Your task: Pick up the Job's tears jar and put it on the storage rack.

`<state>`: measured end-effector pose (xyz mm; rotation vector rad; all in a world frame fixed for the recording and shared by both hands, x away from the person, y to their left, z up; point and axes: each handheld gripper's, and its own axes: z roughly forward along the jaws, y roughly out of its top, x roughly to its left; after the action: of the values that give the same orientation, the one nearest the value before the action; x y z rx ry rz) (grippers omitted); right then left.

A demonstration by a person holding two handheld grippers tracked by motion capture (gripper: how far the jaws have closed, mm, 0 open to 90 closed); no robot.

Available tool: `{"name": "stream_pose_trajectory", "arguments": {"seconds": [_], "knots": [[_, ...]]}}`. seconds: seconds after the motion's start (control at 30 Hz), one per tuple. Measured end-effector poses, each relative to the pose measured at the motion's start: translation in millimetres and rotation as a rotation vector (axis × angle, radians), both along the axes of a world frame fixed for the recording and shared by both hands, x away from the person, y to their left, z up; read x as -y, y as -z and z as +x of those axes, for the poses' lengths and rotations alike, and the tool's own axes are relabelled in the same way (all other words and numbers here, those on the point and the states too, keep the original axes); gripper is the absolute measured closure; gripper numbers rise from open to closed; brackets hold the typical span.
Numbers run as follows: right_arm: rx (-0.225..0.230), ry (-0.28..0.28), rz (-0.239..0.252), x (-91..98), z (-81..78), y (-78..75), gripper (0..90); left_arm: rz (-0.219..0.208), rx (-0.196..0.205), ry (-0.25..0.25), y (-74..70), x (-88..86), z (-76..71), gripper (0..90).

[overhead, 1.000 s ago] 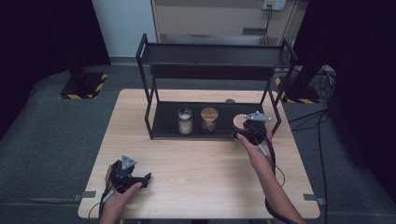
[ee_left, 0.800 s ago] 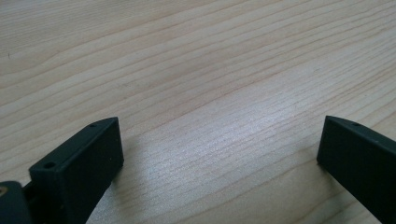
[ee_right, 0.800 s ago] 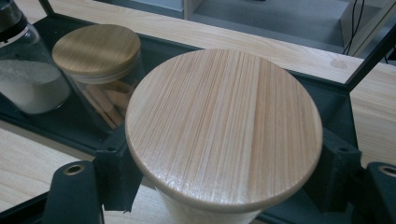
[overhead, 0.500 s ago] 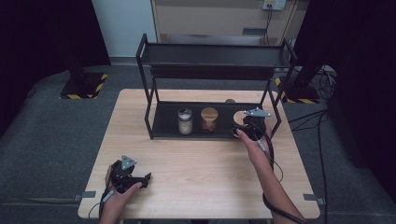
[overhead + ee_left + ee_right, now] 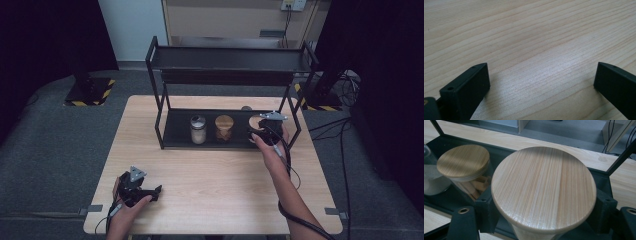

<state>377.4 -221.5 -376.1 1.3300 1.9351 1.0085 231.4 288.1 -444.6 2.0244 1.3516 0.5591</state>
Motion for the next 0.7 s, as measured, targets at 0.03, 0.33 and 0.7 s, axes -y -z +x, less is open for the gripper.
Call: {"name": "stream_pose_trajectory", "arguments": {"seconds": [0.03,0.33,0.7], "knots": [[-0.001,0.003,0.000,-1.0,1.1,0.1,25.8,0.000,0.000,0.000,0.0,0.0,0.0,0.0],[-0.004,0.014,-0.003,-2.0,10.0,1.0,25.9,0.000,0.000,0.001,0.0,-0.2,0.2,0.0],[-0.015,0.024,-0.007,-2.7,19.0,4.8,25.8,0.000,0.000,0.002,-0.1,-0.2,0.5,0.0]]}}
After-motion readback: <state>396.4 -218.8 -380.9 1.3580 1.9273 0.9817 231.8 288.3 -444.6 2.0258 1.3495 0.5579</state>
